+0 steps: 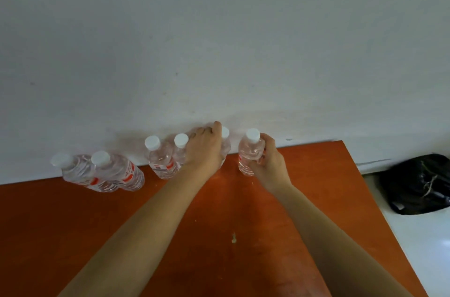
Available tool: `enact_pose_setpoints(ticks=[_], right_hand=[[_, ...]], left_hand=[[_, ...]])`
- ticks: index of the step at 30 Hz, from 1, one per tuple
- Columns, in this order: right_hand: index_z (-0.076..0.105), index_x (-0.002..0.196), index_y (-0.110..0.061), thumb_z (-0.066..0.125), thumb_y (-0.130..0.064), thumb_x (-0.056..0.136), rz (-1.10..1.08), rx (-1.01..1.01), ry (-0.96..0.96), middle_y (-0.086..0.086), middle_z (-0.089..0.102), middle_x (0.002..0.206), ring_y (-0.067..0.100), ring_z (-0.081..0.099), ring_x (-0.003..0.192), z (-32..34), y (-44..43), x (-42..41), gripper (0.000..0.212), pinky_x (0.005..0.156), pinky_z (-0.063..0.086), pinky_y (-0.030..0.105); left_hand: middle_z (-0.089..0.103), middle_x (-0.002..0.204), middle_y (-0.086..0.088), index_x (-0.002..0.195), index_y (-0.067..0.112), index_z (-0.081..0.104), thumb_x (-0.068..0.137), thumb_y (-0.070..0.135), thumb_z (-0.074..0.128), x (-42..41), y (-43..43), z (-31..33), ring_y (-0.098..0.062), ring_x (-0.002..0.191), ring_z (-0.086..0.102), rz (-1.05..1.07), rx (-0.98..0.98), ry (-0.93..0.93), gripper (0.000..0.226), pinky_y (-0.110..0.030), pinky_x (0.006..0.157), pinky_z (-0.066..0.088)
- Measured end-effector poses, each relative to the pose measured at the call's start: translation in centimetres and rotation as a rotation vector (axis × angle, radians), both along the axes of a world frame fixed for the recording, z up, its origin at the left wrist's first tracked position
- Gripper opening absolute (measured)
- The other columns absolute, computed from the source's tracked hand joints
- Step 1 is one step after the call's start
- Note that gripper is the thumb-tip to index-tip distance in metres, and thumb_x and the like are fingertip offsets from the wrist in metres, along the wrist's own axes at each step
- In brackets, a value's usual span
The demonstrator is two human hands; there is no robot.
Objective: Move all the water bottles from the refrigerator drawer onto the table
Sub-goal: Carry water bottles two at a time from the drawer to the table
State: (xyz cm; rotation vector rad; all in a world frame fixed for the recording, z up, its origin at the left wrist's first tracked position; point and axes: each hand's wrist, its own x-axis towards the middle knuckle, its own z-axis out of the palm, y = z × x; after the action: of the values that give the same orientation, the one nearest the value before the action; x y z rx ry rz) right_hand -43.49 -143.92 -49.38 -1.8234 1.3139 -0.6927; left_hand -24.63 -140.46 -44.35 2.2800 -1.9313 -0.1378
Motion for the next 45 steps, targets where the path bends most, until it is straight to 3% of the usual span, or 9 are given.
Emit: enact_pose_setpoints(ticks=[3,8,10,13,19,23,28,35,45], right_hand=[[0.038,0.147,-0.029,0.075,-0.02,0.086,0.062,-0.029,0.068,0.001,0.046,0.14,0.018,0.057,0.117,-0.3,-1.1,1.3,0.071,0.085,0.042,0.012],[0.014,0.157,-0.038,0.066,-0.016,0.093,0.18,0.092,0.197,0.008,0.047,0.148,0.028,0.053,0.13,0.6,-2.1,1.9,0.085,0.102,0.05,0.044],[0.005,0.159,-0.032,0.064,-0.016,0.094,0.222,0.114,0.208,0.009,0.043,0.153,0.03,0.048,0.136,1.7,-1.7,1.9,0.089,0.106,0.046,0.052],[0.011,0.159,-0.025,0.062,-0.03,0.097,0.219,0.109,0.202,0.01,0.042,0.154,0.03,0.048,0.136,4.3,-1.3,1.2,0.081,0.107,0.045,0.049],[0.035,0.151,-0.022,0.043,-0.05,0.102,0.133,-0.286,0.231,0.006,0.045,0.149,0.024,0.053,0.128,12.5,1.3,-3.7,0.057,0.1,0.049,0.043],[0.038,0.151,-0.02,0.035,-0.052,0.105,-0.094,-0.508,0.31,0.009,0.037,0.156,0.026,0.039,0.141,14.9,4.4,-9.3,0.056,0.109,0.039,0.044],[0.031,0.155,-0.018,0.037,-0.051,0.104,-0.325,-0.579,0.464,0.013,0.02,0.164,0.031,0.022,0.15,14.9,8.7,-18.1,0.06,0.119,0.027,0.051],[0.022,0.157,-0.021,0.048,-0.05,0.1,-0.591,-0.561,0.622,0.013,0.014,0.165,0.032,0.018,0.151,16.4,18.6,-34.1,0.069,0.119,0.022,0.049],[0.03,0.153,-0.015,0.056,-0.044,0.095,-1.064,-0.507,0.652,0.018,0.022,0.162,0.034,0.023,0.149,20.6,46.3,-58.8,0.07,0.119,0.026,0.05]], left_hand=[[0.053,0.127,-0.013,0.133,0.008,0.037,0.078,0.012,0.075,-0.3,0.1,0.3,-0.029,0.113,0.054,0.016,0.026,-0.036,0.068,-0.037,0.091,0.047],[0.048,0.14,-0.017,0.149,0.009,0.023,0.086,0.003,0.066,0.1,1.0,0.7,-0.031,0.123,0.051,0.051,0.058,0.082,0.076,-0.038,0.094,0.049],[0.044,0.144,-0.015,0.153,0.014,0.017,0.09,0.01,0.066,0.2,1.7,1.7,-0.029,0.125,0.051,0.057,0.068,0.172,0.079,-0.037,0.094,0.049],[0.04,0.151,-0.01,0.152,0.017,0.023,0.095,0.03,0.062,0.2,3.0,4.2,-0.026,0.13,0.05,0.053,0.028,0.237,0.071,-0.036,0.096,0.049],[0.044,0.149,-0.007,0.144,0.015,0.042,0.1,0.045,0.047,-1.2,6.0,11.1,-0.026,0.133,0.046,-0.025,-0.199,0.078,0.053,-0.042,0.106,0.041],[0.04,0.154,-0.011,0.145,0.016,0.044,0.103,0.05,0.035,-4.5,6.8,13.1,-0.03,0.141,0.036,-0.038,-0.428,0.021,0.055,-0.047,0.113,0.031],[0.022,0.162,-0.012,0.152,0.019,0.034,0.102,0.055,0.024,-12.9,7.1,12.5,-0.03,0.15,0.02,-0.177,-0.474,0.057,0.063,-0.05,0.119,0.021],[0.002,0.166,-0.009,0.157,0.024,0.016,0.1,0.062,0.019,-27.8,11.6,13.1,-0.026,0.153,0.0,-0.395,-0.389,0.139,0.068,-0.054,0.121,0.013],[-0.001,0.166,-0.009,0.157,0.025,0.012,0.099,0.061,0.02,-57.4,29.5,17.9,-0.027,0.153,-0.001,-0.842,-0.435,0.237,0.069,-0.052,0.122,0.011]])
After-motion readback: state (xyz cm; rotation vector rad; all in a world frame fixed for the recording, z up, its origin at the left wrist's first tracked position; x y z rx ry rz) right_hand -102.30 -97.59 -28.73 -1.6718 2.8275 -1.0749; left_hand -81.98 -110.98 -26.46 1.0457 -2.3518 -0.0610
